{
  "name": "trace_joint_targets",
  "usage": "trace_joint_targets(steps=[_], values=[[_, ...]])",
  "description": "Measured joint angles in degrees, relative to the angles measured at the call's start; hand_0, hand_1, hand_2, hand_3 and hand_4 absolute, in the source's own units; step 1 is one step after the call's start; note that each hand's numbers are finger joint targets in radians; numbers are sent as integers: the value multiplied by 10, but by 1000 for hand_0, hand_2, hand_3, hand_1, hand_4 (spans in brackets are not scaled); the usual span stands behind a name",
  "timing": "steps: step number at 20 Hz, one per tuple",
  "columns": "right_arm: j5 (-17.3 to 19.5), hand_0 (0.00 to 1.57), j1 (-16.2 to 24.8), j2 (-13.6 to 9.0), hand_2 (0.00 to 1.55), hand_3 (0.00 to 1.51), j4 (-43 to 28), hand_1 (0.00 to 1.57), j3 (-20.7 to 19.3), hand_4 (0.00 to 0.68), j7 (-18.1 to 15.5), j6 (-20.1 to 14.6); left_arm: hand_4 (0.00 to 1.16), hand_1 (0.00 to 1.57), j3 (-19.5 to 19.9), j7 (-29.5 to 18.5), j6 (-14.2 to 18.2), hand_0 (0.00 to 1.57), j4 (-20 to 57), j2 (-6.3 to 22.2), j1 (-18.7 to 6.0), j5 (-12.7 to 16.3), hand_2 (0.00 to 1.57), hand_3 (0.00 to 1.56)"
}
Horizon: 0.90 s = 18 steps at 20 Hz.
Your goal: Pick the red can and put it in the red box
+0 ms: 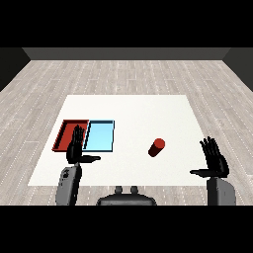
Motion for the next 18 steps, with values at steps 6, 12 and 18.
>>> trace_joint_targets(steps=[6,12,18], values=[[21,0,-27,10,0,0,6,0,9,0,18,-9,0,0,-5,-1,2,0,-14,-5,14,-2,0,0],[44,0,-57,33,0,0,26,0,30,0,27,-32,0,0,1,-7,-2,0,-14,-5,14,6,0,0],[33,0,-74,60,0,0,25,0,52,0,70,-46,0,0,5,12,-2,0,-25,-2,7,16,0,0]])
